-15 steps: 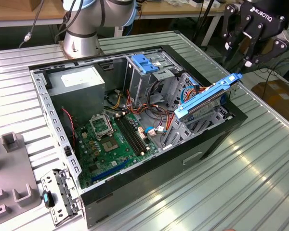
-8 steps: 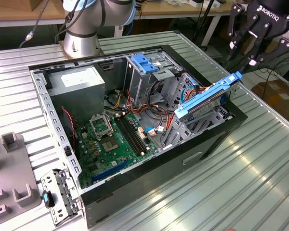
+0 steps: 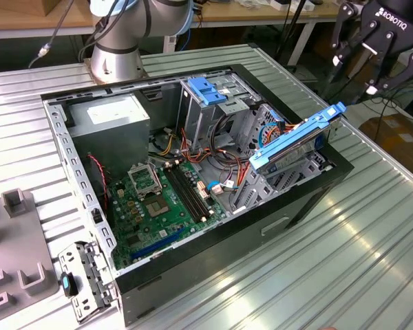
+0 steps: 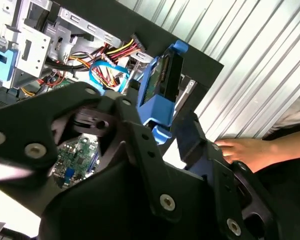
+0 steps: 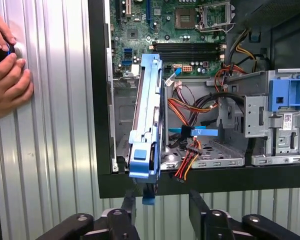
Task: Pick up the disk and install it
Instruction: 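Insert the disk into the insertion slot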
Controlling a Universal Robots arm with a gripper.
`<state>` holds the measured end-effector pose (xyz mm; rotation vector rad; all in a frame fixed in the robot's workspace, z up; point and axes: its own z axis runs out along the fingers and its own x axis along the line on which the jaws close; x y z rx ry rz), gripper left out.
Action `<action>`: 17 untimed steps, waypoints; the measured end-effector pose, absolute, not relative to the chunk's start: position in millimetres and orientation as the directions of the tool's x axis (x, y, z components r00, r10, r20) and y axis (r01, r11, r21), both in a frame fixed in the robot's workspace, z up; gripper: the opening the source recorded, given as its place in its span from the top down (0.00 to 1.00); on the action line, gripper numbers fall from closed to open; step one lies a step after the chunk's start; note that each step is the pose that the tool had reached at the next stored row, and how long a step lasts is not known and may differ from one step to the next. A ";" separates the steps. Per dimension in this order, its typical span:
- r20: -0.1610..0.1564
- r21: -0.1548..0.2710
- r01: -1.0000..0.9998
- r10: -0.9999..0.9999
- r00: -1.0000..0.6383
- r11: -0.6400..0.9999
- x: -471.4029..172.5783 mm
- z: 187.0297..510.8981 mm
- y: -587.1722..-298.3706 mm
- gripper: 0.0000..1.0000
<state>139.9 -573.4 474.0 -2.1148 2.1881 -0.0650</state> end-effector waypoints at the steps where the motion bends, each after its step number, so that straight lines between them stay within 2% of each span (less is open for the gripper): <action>1: -0.041 -0.096 -0.995 -0.999 -0.032 0.036 142.2 474.0 -573.4 0.36; 2: -0.041 -0.095 -0.995 -0.999 -0.032 0.036 143.8 473.9 -573.4 0.36; 3: -0.040 -0.093 -0.995 -0.999 -0.032 0.036 145.4 473.8 -573.4 0.30; 9: -0.038 -0.043 -0.998 -0.998 -0.052 0.054 148.2 468.4 -573.6 0.30; 17: -0.038 -0.034 -0.996 -0.996 -0.076 0.078 153.7 450.9 -576.2 0.30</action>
